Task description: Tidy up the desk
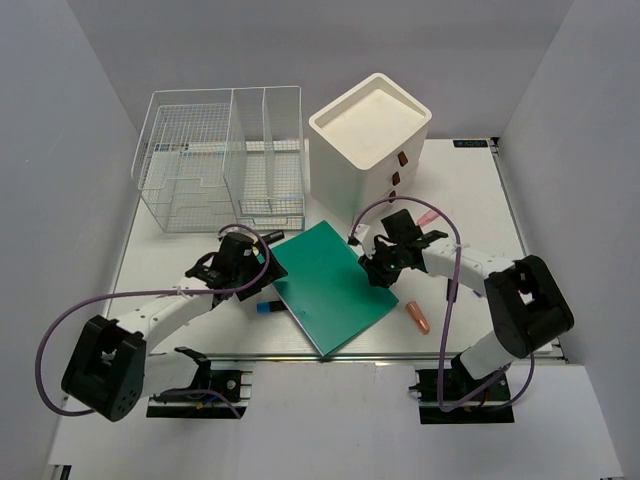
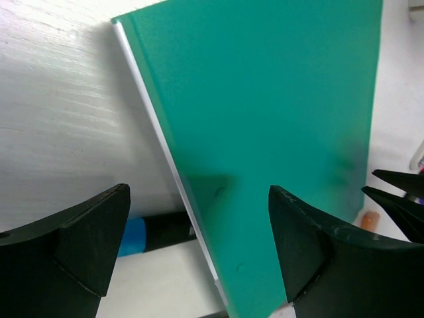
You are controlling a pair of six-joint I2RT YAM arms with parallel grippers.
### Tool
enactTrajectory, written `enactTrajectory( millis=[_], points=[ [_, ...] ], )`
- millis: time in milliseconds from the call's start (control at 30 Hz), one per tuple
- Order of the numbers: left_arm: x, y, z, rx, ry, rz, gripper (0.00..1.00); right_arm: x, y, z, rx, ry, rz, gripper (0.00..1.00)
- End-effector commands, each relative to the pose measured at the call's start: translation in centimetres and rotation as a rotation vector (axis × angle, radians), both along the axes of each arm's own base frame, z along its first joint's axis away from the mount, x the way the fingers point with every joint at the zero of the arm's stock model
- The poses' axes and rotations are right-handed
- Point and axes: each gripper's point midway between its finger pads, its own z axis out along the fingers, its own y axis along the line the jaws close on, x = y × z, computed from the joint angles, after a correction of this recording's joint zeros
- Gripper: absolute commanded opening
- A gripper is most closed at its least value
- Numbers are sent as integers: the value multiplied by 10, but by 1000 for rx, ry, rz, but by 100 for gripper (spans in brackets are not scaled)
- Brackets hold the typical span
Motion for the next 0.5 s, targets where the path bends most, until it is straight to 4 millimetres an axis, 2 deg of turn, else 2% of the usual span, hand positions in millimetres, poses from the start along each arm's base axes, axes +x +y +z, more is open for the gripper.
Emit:
enactTrajectory(
  millis=[0, 100, 467],
  points=[
    [7, 6, -4, 42, -32, 42, 94, 17, 6, 8, 10, -60, -32, 34],
    [9, 6, -11, 50, -26, 51, 94, 19, 5, 2, -8, -54, -40, 34],
    [17, 1, -14, 51, -29, 56, 92, 12, -3, -28, -90, 24, -53, 34]
  ],
)
